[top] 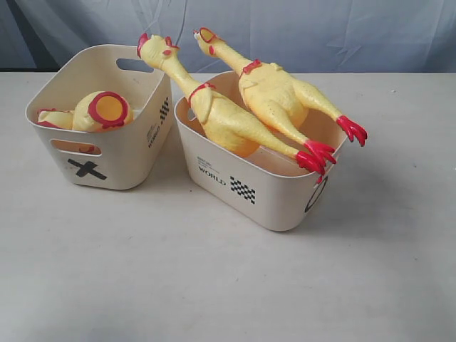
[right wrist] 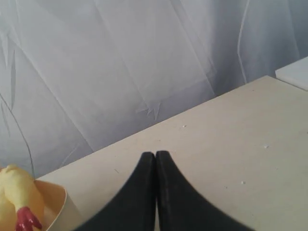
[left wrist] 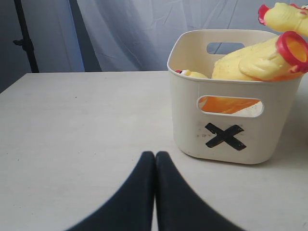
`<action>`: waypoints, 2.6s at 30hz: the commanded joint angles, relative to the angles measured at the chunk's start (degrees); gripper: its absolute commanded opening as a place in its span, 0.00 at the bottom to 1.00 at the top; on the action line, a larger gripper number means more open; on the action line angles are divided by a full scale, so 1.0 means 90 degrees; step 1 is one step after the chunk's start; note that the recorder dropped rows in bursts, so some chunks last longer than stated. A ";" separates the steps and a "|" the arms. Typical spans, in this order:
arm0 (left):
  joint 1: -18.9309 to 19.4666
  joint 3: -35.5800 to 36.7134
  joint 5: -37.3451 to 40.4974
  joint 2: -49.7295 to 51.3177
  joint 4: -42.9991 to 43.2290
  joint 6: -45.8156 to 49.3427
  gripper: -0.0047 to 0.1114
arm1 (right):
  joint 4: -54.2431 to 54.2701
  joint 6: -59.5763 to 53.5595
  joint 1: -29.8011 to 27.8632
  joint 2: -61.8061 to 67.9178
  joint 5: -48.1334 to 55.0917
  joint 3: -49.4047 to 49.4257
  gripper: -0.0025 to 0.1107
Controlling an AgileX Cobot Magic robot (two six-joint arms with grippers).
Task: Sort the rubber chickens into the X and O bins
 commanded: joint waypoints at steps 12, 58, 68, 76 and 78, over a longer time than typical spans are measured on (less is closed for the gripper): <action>-0.0029 -0.0013 -0.0060 -0.0030 -0.0042 -0.0018 0.04 | 0.6073 -0.8268 -0.0033 -0.0176 0.0647 0.0035 0.01; -0.0029 -0.0013 -0.0060 -0.0030 -0.0042 -0.0018 0.04 | 1.0785 -1.2809 -0.0161 -0.2195 0.0379 0.0946 0.01; -0.0029 -0.0013 -0.0060 -0.0030 -0.0042 -0.0018 0.04 | 1.0929 -1.2924 -0.0161 -0.2195 0.1498 0.0946 0.01; -0.0029 -0.0013 -0.0060 -0.0030 -0.0042 -0.0018 0.04 | 1.1058 -1.2924 -0.0161 -0.2195 0.1556 0.0946 0.01; -0.0029 -0.0013 -0.0060 -0.0030 -0.0042 -0.0018 0.04 | 1.1058 -1.2924 -0.0161 -0.2195 0.1556 0.0946 0.01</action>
